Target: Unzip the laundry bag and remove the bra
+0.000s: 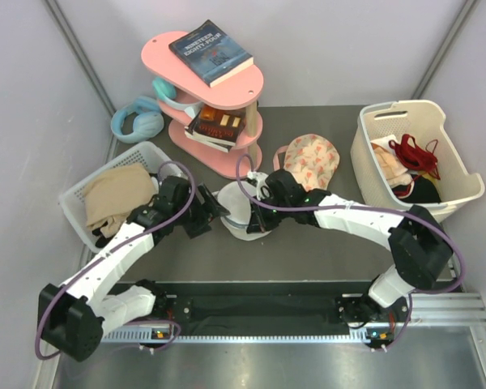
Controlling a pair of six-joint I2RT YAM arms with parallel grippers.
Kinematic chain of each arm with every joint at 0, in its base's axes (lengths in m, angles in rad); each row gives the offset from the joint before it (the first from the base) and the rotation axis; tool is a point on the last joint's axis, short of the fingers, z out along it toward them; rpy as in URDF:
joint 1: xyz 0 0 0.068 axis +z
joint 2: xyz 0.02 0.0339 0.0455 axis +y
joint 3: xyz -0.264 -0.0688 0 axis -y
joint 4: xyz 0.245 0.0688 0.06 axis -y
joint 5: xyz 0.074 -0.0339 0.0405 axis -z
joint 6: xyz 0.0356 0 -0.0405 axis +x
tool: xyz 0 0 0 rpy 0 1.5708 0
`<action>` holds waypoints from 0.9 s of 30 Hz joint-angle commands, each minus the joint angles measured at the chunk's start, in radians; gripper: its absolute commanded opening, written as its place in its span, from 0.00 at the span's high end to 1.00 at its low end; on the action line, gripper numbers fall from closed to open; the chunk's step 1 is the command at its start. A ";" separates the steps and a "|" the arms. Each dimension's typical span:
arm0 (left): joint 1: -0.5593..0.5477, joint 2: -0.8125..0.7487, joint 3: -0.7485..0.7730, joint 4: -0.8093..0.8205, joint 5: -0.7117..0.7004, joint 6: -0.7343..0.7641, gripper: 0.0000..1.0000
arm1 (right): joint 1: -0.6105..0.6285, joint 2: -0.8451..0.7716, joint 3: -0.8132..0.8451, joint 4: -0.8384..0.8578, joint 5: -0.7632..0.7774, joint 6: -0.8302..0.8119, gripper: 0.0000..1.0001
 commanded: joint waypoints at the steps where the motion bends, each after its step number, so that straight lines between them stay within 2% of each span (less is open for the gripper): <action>1: 0.001 0.018 -0.078 0.084 0.045 -0.083 0.17 | 0.034 0.014 0.053 0.039 -0.031 0.000 1.00; 7: 0.002 0.020 -0.158 0.249 0.060 -0.147 0.17 | 0.071 0.021 0.068 0.032 -0.039 -0.014 1.00; 12: 0.001 0.070 -0.170 0.300 0.074 -0.155 0.21 | 0.088 0.032 0.089 0.019 -0.039 -0.023 1.00; 16: 0.001 0.100 -0.173 0.329 0.083 -0.151 0.45 | 0.096 0.031 0.091 0.016 -0.034 -0.025 1.00; 17: 0.001 0.106 -0.169 0.332 0.085 -0.151 0.61 | 0.096 0.032 0.093 0.016 -0.034 -0.025 1.00; 19: -0.001 0.107 -0.163 0.332 0.079 -0.151 0.71 | 0.096 0.032 0.093 0.007 -0.022 -0.023 1.00; 20: -0.001 0.107 -0.158 0.328 0.077 -0.151 0.83 | 0.096 0.034 0.093 0.001 -0.018 -0.022 1.00; 22: -0.001 0.104 -0.153 0.320 0.069 -0.149 0.91 | 0.096 0.041 0.093 -0.017 -0.002 -0.020 1.00; 23: 0.001 0.103 -0.152 0.316 0.063 -0.149 0.99 | 0.096 0.046 0.093 -0.025 -0.002 -0.022 1.00; 27: 0.001 0.097 -0.161 0.309 0.066 -0.146 1.00 | 0.097 0.063 0.093 -0.040 0.008 -0.020 1.00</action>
